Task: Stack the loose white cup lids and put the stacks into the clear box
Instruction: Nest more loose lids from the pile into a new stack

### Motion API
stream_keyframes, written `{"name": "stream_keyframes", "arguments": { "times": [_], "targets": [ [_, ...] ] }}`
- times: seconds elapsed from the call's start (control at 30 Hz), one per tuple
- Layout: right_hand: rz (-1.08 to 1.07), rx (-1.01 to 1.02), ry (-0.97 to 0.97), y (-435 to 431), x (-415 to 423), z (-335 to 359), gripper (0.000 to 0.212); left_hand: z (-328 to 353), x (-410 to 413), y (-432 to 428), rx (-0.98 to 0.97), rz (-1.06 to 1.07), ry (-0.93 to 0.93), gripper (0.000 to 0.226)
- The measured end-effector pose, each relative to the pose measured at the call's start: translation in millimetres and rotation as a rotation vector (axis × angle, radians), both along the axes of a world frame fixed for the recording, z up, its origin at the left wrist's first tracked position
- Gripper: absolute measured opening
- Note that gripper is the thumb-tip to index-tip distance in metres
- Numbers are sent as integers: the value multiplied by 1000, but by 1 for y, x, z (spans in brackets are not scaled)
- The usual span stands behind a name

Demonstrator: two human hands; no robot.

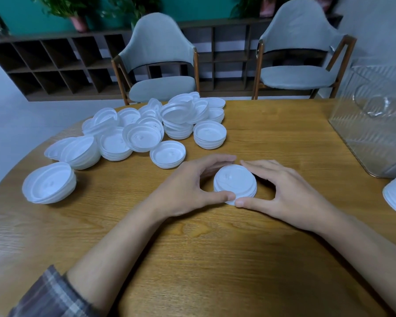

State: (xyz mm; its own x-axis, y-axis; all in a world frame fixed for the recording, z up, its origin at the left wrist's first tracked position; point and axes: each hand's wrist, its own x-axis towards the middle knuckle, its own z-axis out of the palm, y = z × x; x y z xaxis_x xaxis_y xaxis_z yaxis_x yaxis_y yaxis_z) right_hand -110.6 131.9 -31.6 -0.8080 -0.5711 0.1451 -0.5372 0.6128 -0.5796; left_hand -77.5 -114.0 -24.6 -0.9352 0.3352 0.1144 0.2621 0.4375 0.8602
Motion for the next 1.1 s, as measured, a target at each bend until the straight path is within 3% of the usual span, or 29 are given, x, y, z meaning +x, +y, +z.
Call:
{"name": "stream_keyframes", "arguments": {
  "times": [0.1,0.27,0.5,0.73,0.9,1.1],
  "targets": [
    [-2,-15,7,-1,1,1,98,6,1,-2,-82,53,98,65],
    [46,-46,1,-3,4,0,83,7,-10,-32,-369,400,393,33],
    [44,-59,-12,-3,3,-3,77,8,-14,-45,-699,559,320,29],
    [7,-36,-67,-1,0,-4,94,5,-14,-43,-629,546,290,28],
    [20,14,-60,-2,0,-3,94,3,-14,-39,-526,524,306,32],
    [66,216,-97,0,7,1,86,3,-13,-38,-387,573,344,26]
  ]
}}
